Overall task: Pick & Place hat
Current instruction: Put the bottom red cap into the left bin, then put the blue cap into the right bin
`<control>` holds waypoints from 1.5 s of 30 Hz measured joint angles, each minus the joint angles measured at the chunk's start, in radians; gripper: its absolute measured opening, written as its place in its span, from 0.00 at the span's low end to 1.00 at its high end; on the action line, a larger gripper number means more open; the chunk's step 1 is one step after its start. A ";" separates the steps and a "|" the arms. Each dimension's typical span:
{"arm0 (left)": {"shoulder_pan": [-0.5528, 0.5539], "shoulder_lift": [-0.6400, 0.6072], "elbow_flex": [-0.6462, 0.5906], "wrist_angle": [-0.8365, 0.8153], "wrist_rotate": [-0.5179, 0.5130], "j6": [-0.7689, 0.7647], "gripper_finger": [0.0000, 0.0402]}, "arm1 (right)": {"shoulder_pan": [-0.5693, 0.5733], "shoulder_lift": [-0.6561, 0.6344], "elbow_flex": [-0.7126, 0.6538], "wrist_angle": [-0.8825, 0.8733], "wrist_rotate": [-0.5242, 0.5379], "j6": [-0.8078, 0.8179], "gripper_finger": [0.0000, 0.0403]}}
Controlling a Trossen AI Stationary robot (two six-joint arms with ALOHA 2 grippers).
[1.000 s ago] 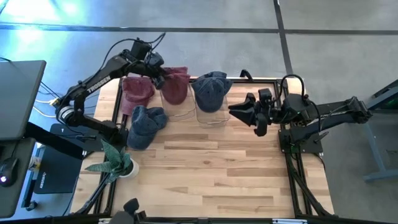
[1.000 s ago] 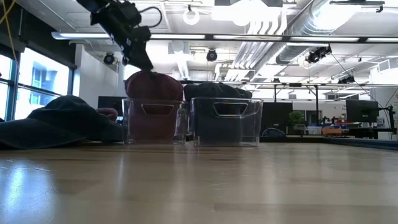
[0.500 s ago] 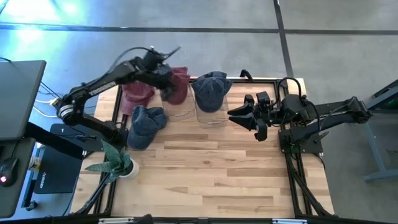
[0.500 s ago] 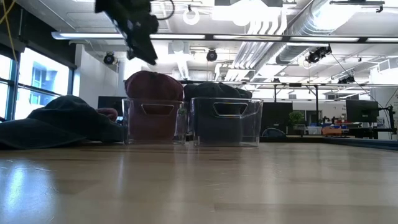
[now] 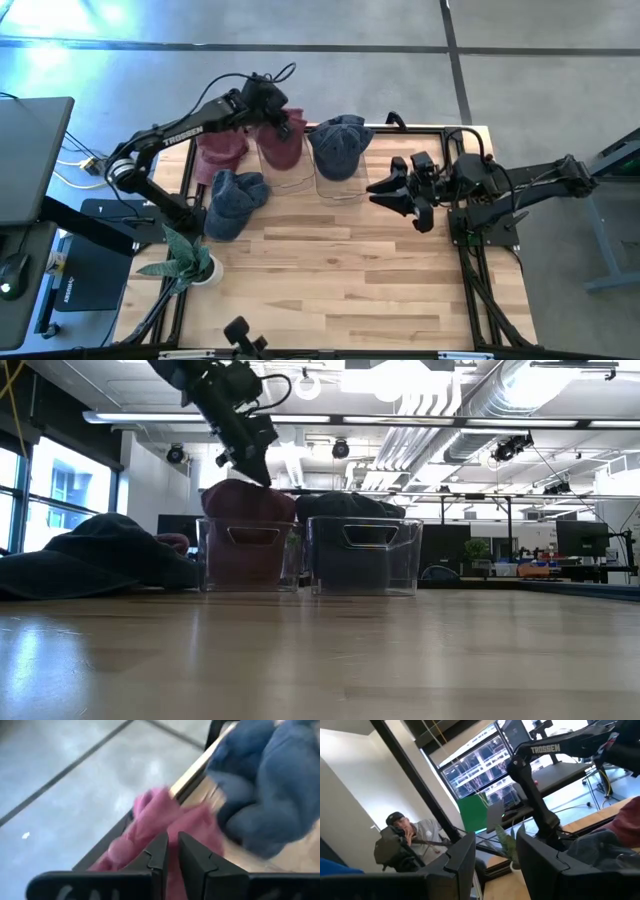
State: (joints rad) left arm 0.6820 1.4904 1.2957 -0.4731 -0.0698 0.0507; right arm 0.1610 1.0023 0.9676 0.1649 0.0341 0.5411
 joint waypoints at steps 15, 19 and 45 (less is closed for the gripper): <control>-0.147 -0.101 0.298 -0.644 0.135 0.074 0.02 | 0.031 0.000 0.000 -0.017 -0.024 -0.076 0.34; -0.184 -0.110 0.259 -0.780 0.113 0.035 0.01 | 0.030 0.000 0.000 -0.032 -0.024 -0.128 0.34; 0.115 -0.306 -0.410 -0.601 0.029 -0.449 0.58 | 0.030 0.000 0.000 -0.079 -0.026 -0.072 0.34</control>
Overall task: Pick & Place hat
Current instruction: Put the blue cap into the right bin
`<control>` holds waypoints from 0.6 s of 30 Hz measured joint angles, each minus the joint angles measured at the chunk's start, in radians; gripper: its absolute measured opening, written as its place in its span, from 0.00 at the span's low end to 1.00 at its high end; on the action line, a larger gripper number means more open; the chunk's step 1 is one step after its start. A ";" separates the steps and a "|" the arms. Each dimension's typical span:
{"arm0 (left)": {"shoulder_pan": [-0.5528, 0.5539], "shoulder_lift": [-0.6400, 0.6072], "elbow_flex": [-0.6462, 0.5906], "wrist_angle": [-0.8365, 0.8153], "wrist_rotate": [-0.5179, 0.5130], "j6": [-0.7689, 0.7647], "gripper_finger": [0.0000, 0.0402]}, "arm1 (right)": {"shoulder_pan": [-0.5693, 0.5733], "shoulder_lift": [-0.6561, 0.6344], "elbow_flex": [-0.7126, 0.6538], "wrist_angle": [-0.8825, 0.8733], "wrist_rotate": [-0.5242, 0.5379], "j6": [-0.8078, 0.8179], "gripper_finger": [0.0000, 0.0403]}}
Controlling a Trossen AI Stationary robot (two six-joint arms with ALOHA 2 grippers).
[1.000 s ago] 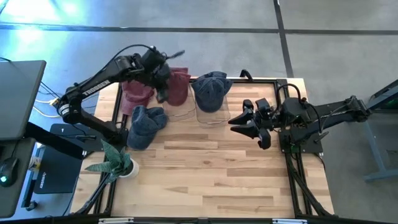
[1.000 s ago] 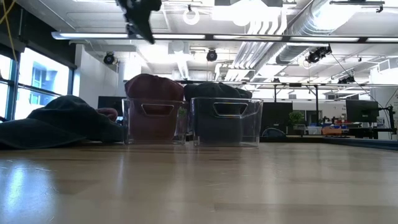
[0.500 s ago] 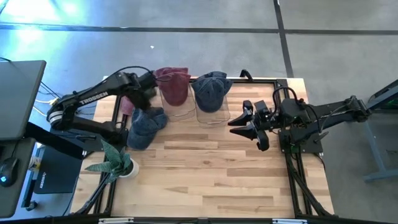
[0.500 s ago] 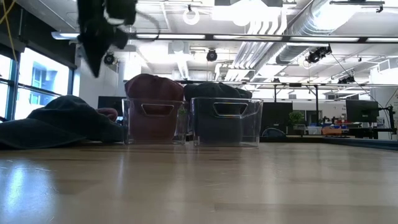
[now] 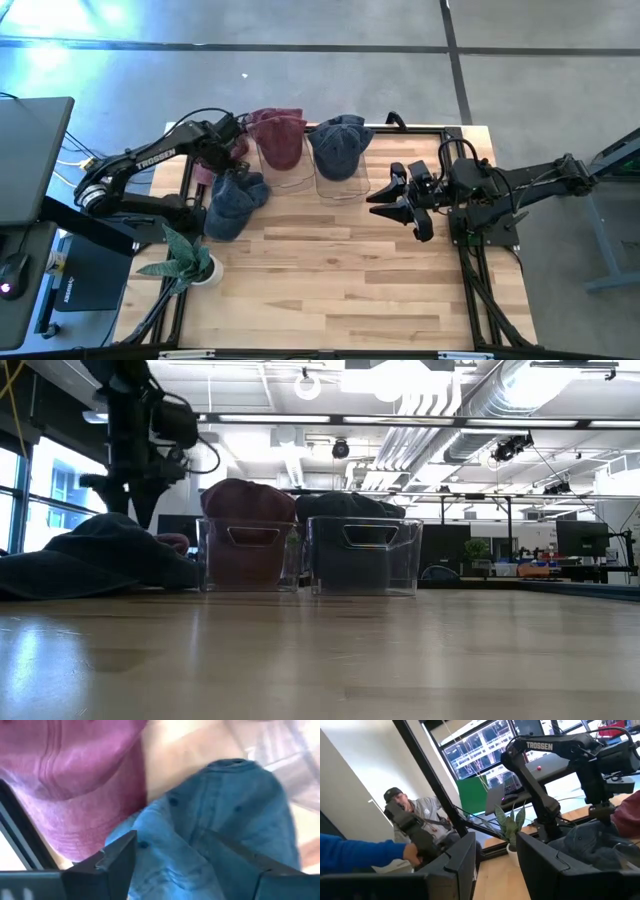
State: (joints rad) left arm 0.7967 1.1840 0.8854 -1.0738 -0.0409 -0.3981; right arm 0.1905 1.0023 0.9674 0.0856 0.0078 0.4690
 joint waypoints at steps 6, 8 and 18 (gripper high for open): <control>0.015 0.036 -0.084 0.009 0.028 -0.019 0.57 | 0.000 0.000 0.000 0.000 -0.005 0.029 0.34; 0.014 0.038 -0.104 0.008 0.014 -0.016 0.51 | 0.005 0.000 0.000 0.000 -0.005 0.029 0.34; 0.015 0.003 -0.112 0.012 0.161 0.033 0.03 | 0.022 0.000 0.000 0.000 0.047 0.024 0.34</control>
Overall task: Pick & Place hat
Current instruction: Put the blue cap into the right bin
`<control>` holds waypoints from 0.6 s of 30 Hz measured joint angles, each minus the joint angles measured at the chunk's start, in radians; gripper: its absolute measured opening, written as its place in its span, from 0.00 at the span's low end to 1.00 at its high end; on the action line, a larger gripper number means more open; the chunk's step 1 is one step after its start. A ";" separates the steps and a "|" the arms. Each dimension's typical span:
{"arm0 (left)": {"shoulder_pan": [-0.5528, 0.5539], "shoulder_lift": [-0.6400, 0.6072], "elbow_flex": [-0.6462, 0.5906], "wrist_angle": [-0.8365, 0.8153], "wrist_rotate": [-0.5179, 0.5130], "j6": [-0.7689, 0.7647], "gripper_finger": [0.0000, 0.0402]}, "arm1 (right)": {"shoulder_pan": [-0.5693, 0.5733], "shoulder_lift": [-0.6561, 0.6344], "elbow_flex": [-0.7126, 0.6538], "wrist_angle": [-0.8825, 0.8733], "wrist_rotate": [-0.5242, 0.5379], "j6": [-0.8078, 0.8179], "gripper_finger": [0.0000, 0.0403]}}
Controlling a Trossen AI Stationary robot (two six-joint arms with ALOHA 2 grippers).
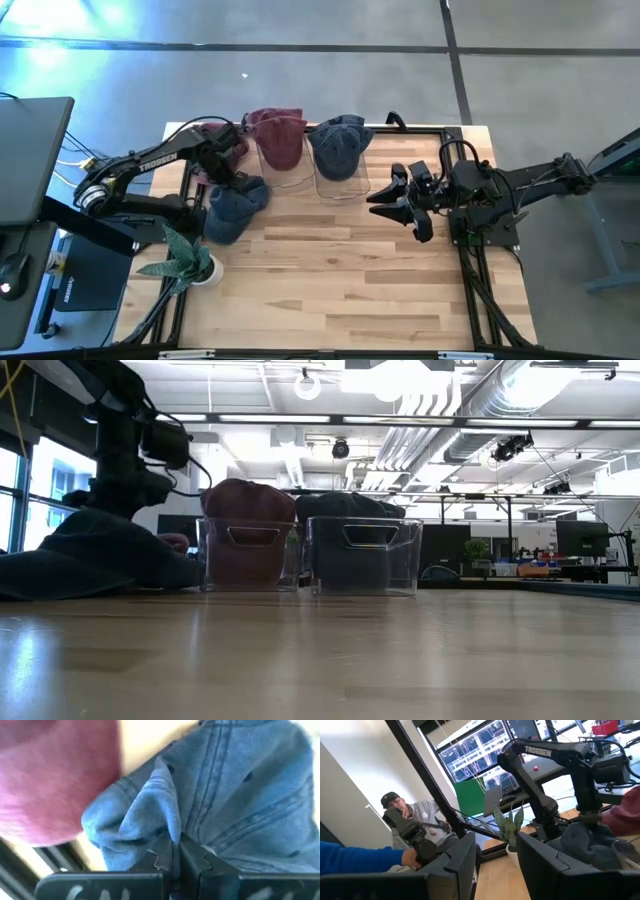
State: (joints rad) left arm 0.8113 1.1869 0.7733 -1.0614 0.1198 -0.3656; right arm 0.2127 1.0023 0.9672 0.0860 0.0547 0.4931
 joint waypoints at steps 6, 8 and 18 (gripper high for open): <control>-0.020 -0.102 0.100 -0.202 0.023 -0.012 0.01 | 0.000 0.000 0.000 0.000 -0.003 0.050 0.34; -0.028 -0.150 0.152 -0.241 0.027 -0.035 0.01 | 0.000 0.000 0.000 0.000 -0.004 0.049 0.34; -0.075 -0.354 0.313 -0.041 0.250 -0.184 0.00 | -0.022 0.000 0.000 0.000 0.045 0.002 0.34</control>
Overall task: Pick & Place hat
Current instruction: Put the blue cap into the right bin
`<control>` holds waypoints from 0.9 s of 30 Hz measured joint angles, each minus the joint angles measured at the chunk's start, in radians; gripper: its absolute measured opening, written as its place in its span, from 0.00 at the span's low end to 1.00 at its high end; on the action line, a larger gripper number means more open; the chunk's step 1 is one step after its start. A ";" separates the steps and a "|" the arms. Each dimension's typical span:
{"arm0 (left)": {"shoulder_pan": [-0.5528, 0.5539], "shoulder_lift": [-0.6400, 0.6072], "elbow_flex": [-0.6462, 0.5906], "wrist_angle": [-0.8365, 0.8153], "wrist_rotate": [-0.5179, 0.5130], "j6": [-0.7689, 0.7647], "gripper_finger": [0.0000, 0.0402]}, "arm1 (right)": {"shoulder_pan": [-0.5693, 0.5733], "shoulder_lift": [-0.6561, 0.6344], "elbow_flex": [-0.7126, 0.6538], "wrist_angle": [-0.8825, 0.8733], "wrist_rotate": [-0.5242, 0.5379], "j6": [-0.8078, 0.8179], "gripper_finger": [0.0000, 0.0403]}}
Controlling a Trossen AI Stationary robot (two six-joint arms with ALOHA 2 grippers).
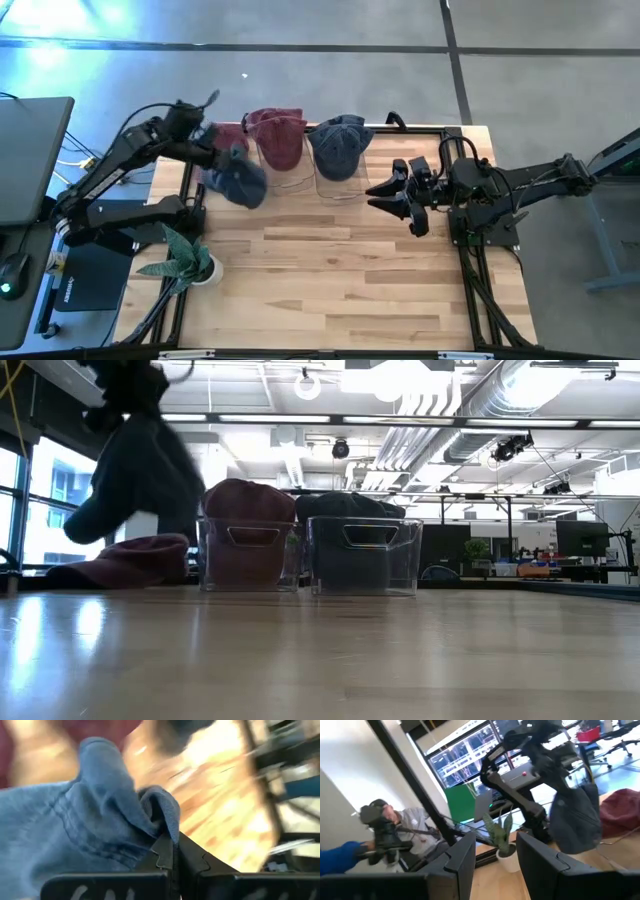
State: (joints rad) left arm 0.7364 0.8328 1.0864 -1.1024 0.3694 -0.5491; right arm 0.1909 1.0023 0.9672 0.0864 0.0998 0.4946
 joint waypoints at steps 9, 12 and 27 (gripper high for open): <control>-0.145 -0.052 0.033 0.369 0.014 -0.172 0.00 | -0.072 0.000 0.000 -0.001 -0.001 0.021 0.42; -0.201 -0.034 0.033 0.566 -0.011 -0.214 0.00 | -0.090 -0.001 0.000 -0.044 -0.001 -0.012 0.49; -0.422 0.275 0.034 1.570 -0.185 -0.273 0.00 | -0.068 0.128 0.000 -0.096 0.278 -0.223 0.59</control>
State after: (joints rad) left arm 0.3147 1.1074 1.1202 0.4675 0.1845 -0.8224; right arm 0.1229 1.1299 0.9672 -0.0099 0.3781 0.2713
